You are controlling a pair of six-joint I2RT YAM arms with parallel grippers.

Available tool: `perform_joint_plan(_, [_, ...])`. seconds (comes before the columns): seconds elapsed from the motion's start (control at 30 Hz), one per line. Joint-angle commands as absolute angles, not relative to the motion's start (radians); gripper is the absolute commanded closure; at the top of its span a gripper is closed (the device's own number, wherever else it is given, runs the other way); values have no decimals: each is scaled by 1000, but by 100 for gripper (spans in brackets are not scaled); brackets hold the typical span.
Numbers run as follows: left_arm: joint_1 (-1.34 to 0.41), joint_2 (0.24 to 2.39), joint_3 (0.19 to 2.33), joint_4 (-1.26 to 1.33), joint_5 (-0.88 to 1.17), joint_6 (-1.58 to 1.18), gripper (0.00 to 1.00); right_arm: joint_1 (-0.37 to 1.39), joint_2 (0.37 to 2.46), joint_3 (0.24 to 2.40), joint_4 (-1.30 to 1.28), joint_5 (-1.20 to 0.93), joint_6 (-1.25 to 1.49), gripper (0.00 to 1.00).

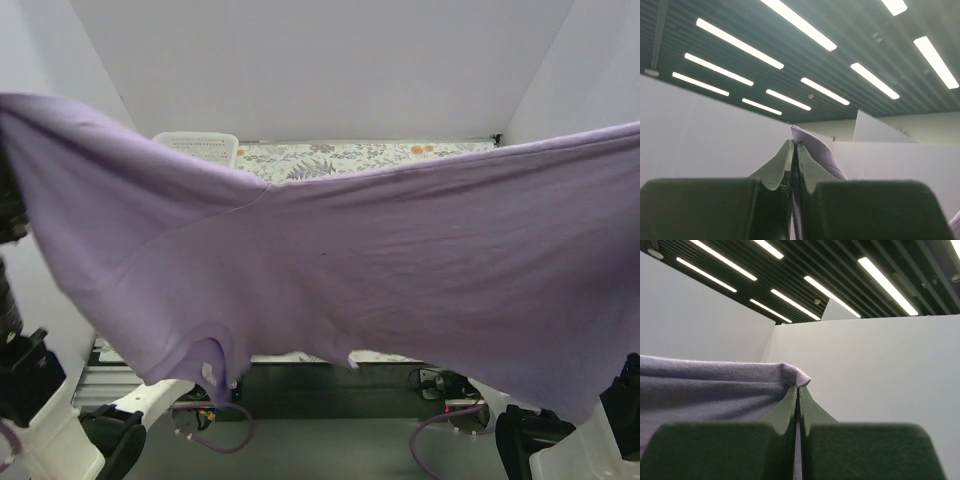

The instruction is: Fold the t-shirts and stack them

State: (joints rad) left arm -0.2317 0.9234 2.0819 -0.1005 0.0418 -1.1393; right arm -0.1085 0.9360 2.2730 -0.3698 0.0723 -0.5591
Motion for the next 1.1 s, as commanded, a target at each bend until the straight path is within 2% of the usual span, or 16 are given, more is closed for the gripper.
perform_joint_plan(0.0, [-242, 1031, 1970, -149, 12, -1115, 100, -86, 904, 2063, -396, 75, -589, 99])
perform_joint_plan(0.17, [-244, 1066, 1663, -129, -23, -1112, 100, -80, 760, 1565, -381, -64, -563, 99])
perform_joint_plan(0.2, [-244, 1078, 1509, -108, -12, -1123, 100, -80, 717, 1392, -370, -72, -557, 99])
perform_joint_plan(0.3, [-244, 1144, 1289, 33, 70, -1138, 100, -80, 651, 1139, -278, -94, -522, 99])
perform_joint_plan(0.33, [-244, 1172, 1170, 108, 84, -1138, 100, -80, 641, 982, -185, -106, -503, 99])
perform_joint_plan(0.43, [-244, 1313, 1033, 269, 104, -1135, 100, -83, 678, 710, 36, -106, -443, 99])
perform_joint_plan(0.57, [-236, 1570, 1096, 307, 124, -1124, 100, -171, 881, 531, 325, -158, -423, 99])
perform_joint_plan(0.67, [-235, 1762, 1225, 258, 137, -1120, 100, -238, 1068, 569, 465, -184, -417, 99])
perform_joint_plan(0.7, [-235, 1823, 1248, 252, 132, -1121, 100, -245, 1206, 604, 471, -187, -416, 99])
perform_joint_plan(0.8, [-235, 1894, 1340, 239, 114, -1126, 100, -278, 1432, 737, 468, -231, -384, 99])
perform_joint_plan(1.07, [-221, 2031, 1583, 166, 77, -1108, 100, -294, 1686, 962, 472, -275, -249, 99])
